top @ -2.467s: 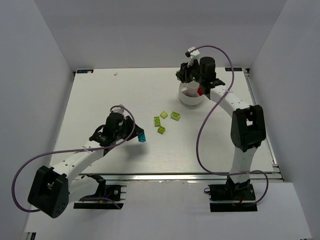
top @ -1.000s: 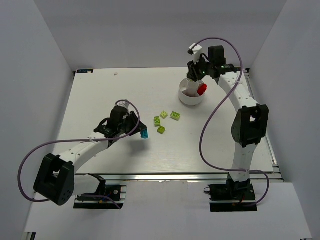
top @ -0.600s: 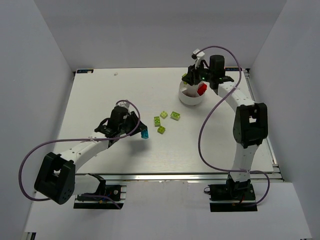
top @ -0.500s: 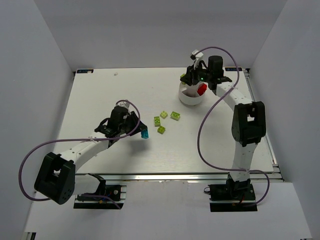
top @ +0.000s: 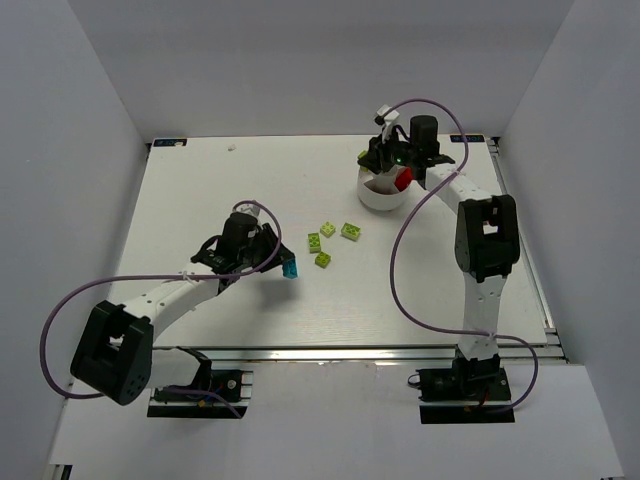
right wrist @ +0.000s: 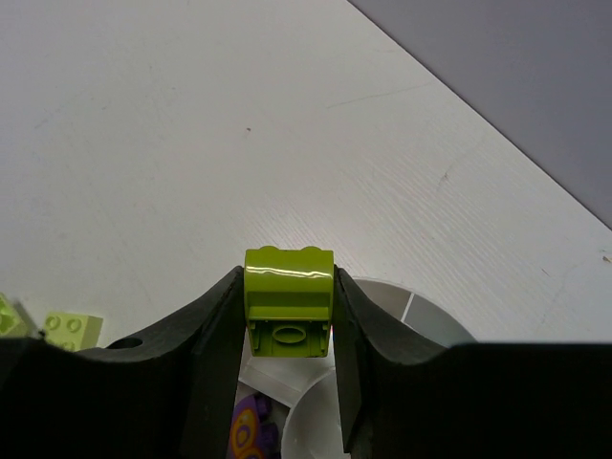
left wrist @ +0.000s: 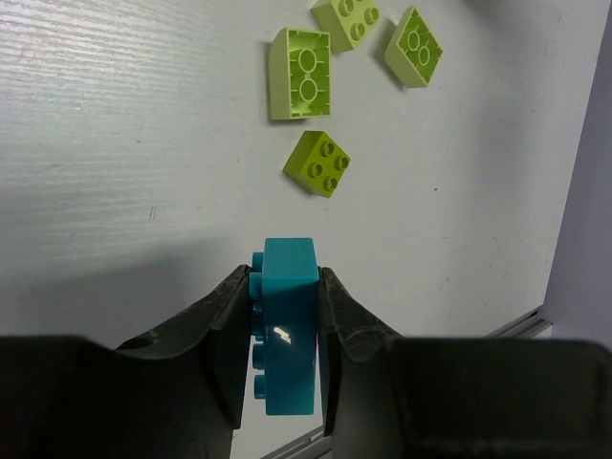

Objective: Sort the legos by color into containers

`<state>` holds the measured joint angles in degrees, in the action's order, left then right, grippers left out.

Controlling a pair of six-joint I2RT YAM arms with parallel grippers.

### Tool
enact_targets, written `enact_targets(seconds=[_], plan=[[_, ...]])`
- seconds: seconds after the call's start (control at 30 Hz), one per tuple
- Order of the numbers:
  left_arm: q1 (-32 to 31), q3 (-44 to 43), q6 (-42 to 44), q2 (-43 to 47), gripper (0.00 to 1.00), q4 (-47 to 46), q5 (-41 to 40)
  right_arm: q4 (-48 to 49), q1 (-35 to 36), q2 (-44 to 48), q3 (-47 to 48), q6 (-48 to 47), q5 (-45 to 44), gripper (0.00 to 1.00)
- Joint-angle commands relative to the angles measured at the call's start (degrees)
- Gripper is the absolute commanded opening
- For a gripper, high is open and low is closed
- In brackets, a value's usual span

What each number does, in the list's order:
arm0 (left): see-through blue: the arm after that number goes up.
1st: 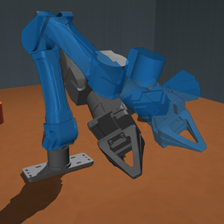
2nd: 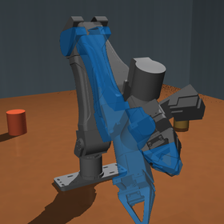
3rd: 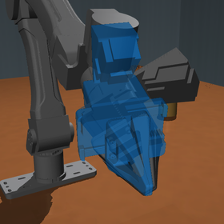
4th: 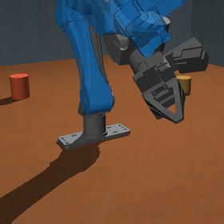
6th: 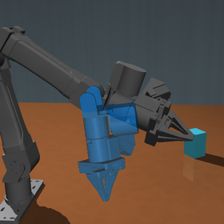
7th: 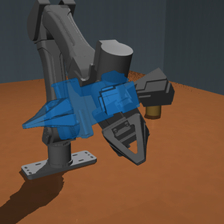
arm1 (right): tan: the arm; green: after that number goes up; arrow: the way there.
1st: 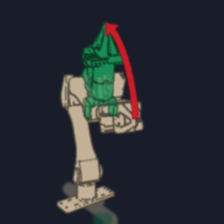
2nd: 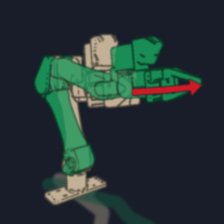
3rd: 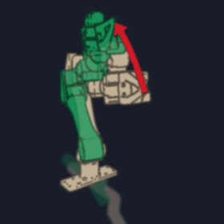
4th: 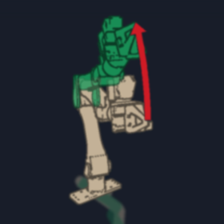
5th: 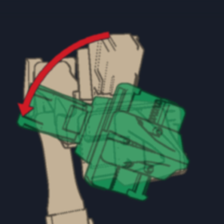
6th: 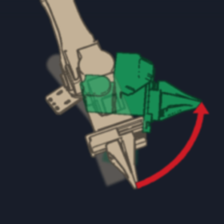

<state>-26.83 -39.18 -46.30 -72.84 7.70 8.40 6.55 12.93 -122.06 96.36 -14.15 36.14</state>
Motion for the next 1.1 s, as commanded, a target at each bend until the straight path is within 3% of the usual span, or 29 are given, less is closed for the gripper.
enact_targets(seconds=[0.0, 0.33, 0.57, 0.77, 1.07], plan=[[-0.2, -2.1, 0.7, -0.4, 0.17, -0.3, 0.7, 1.3, 0.0, -0.6, 3.2, -3.3, -0.9, 0.00], [-0.2, -2.4, 0.9, -0.7, 0.17, -0.1, 0.7, 1.2, 0.0, -1.6, 3.3, -4.7, -3.0, 0.35], [-0.2, -2.5, 0.9, -0.5, 0.17, 0.2, 0.5, 1.0, 0.0, -1.9, 3.4, -5.0, -3.7, 0.49], [-0.2, -2.6, 0.9, 0.1, 0.18, 0.5, 0.1, 1.0, 0.0, -1.7, 3.4, -4.9, -3.9, 0.56], [-0.2, -2.7, 0.9, 0.7, 0.18, 0.8, -0.1, 1.4, 0.0, -1.2, 3.5, -4.4, -3.8, 0.57]])
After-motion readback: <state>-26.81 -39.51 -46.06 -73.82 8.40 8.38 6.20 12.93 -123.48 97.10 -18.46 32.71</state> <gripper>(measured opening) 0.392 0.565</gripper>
